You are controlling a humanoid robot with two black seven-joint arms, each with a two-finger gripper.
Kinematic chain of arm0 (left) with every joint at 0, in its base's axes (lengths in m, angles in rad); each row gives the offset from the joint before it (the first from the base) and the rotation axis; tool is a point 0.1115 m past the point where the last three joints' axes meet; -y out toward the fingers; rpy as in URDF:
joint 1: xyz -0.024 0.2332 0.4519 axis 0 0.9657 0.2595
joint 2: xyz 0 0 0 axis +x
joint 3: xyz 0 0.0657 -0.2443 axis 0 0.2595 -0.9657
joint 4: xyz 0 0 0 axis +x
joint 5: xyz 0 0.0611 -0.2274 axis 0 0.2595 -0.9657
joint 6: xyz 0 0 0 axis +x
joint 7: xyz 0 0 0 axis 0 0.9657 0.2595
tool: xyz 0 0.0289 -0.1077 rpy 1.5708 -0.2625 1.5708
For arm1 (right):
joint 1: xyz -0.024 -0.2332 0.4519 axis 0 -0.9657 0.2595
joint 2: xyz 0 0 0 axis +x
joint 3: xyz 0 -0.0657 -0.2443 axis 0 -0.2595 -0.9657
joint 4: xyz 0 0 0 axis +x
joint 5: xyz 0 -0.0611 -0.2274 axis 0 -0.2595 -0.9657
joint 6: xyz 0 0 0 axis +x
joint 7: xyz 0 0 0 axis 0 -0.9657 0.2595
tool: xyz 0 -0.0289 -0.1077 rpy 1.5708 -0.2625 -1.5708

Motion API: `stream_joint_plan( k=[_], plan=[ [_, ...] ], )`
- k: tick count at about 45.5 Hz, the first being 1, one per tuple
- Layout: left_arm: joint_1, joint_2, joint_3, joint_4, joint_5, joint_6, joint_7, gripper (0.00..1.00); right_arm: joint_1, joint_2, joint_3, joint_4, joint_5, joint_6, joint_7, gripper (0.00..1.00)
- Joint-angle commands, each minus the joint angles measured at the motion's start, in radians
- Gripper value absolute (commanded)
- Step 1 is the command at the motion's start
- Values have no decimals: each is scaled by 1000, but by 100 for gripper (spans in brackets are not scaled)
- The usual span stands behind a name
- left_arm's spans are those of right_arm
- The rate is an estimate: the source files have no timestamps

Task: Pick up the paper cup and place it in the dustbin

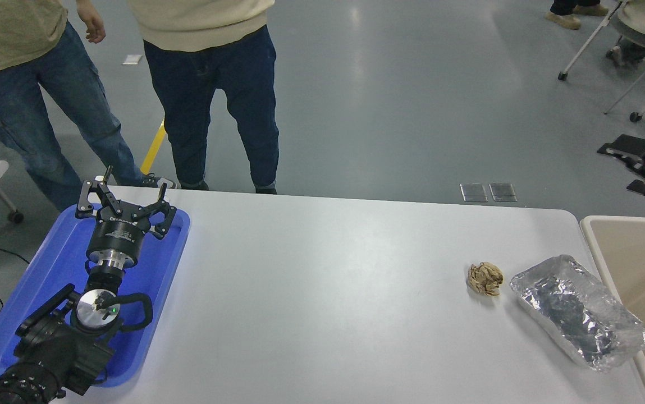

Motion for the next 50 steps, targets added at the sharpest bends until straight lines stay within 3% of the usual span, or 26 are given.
stream_joint_plan(
  k=[1,10,22,32,50],
  plan=[
    [1,0,0,0,0,-1,0,100,344,101,-446,139,-54,1,5,100],
    [1,0,0,0,0,-1,0,100,619,257,-701,366,-49,4,5,100],
    [3,1,-1,0,0,0,0,100,812,395,-741,532,-23,168,4,100],
    [3,1,-1,0,0,0,0,100,934,495,-741,570,176,426,2,100],
    [3,1,-1,1,0,0,0,100,978,610,-745,585,442,596,4,100]
  ],
)
